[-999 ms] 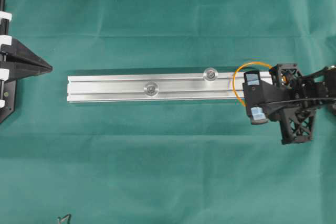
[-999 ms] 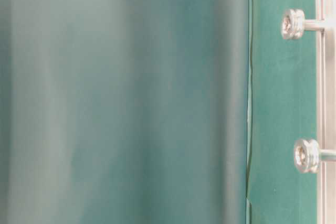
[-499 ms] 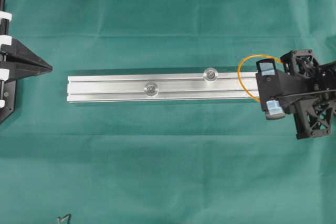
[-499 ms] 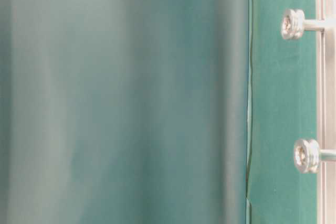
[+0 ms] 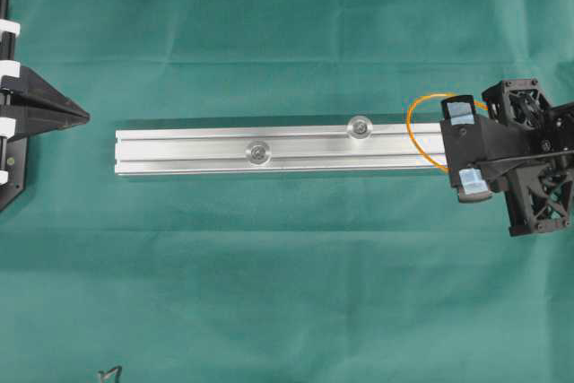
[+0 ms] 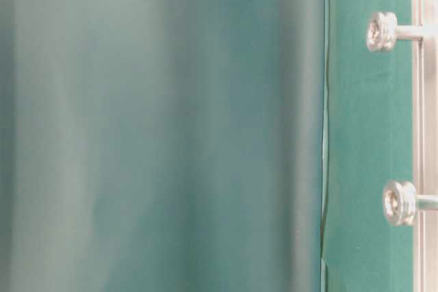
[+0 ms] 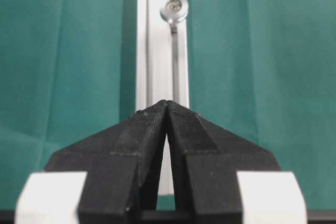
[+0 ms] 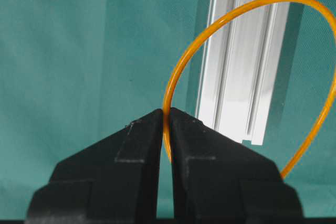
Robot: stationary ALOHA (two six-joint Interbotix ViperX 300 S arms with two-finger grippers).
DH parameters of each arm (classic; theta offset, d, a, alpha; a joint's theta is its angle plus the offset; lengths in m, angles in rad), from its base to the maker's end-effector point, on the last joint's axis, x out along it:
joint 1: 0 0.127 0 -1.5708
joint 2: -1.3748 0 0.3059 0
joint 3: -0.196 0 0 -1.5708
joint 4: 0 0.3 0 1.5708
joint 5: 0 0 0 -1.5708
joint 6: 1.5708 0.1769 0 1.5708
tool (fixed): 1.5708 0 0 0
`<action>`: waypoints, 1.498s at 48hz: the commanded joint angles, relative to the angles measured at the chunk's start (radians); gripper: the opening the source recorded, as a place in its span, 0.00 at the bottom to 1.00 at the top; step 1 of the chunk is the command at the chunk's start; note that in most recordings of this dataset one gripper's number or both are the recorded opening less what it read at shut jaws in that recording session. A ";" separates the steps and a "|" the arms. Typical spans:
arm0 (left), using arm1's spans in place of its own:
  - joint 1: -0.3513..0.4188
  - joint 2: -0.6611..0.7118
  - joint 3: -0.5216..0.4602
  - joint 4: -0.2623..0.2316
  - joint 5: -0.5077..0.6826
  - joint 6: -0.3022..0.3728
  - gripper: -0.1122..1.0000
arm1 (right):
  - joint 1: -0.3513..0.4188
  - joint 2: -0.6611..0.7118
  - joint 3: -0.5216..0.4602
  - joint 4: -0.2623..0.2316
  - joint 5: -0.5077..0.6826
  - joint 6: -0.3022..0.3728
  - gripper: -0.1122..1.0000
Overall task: Hook the rubber onto the shaft.
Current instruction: 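Close the right gripper on the band's top strand and lift it, then pull the band leftward along the rail toward the right silver peg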
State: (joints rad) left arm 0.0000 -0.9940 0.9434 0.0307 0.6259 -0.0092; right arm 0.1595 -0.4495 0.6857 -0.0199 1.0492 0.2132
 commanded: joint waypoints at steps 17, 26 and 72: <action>0.000 0.009 -0.031 0.003 -0.005 0.002 0.12 | 0.002 -0.003 -0.034 -0.011 -0.005 0.003 0.17; 0.000 0.009 -0.031 0.002 -0.005 0.002 0.12 | 0.000 0.025 -0.055 -0.023 -0.005 0.003 0.17; 0.000 0.009 -0.031 0.002 -0.005 0.002 0.12 | -0.032 0.288 -0.307 -0.072 -0.060 -0.014 0.17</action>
State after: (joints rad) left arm 0.0000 -0.9940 0.9449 0.0291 0.6259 -0.0077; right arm 0.1319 -0.1626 0.4203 -0.0890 0.9956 0.2010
